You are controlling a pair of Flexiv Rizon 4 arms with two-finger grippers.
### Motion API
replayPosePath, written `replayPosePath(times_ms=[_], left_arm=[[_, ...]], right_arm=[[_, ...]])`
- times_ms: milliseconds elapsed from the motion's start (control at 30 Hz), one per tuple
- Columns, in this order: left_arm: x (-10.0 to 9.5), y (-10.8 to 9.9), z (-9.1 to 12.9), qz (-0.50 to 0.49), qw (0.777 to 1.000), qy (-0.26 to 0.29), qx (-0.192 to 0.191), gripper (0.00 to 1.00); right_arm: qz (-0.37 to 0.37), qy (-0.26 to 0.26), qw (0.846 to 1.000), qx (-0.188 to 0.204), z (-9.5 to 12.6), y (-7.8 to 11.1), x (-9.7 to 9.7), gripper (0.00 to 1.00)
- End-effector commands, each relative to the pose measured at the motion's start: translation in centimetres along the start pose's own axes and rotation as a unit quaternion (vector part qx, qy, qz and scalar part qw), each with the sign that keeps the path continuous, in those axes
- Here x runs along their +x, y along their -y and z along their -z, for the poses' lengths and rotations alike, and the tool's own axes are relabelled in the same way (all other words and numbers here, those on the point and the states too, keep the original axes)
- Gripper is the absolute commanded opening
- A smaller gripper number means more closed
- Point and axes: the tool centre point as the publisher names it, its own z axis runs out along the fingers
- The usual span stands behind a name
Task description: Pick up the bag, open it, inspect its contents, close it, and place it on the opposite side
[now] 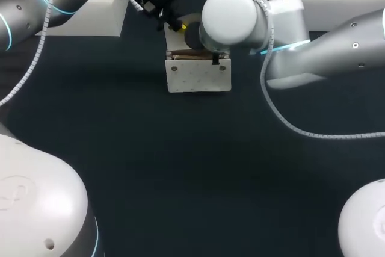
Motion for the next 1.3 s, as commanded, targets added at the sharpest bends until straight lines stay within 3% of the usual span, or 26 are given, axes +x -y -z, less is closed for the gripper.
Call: replayPosePath(times_ms=[33,333,467,900,1200,1300], left_arm=[[-0.3,-0.2,0.0,0.002,1.0,0.001,-0.001,0.0],[-1.4,-2.0,-0.3,-0.001,1.0,0.025,-0.009,0.0],[-2.1,-3.2,-0.8,-0.003,0.998,0.059,-0.028,0.0],[-4.5,-6.9,-2.7,-0.02,0.989,0.141,-0.027,0.0],[-4.5,-8.4,-3.8,-0.058,0.986,0.157,-0.016,0.0],[-4.5,-8.7,-4.0,-0.069,0.984,0.161,-0.019,0.0]], right_arm=[[0.0,0.014,1.0,-0.004,1.3,0.1,0.3,0.2],[0.013,0.018,1.0,-0.015,2.9,-0.7,1.4,0.18],[0.018,0.008,1.0,-0.019,3.3,-0.9,2.4,0.0],[0.021,-0.006,0.999,-0.025,3.0,-1.8,5.4,0.0],[0.016,-0.008,1.0,-0.009,2.2,-1.8,7.1,0.0],[0.013,-0.034,0.999,-0.024,1.7,-2.0,7.9,0.0]])
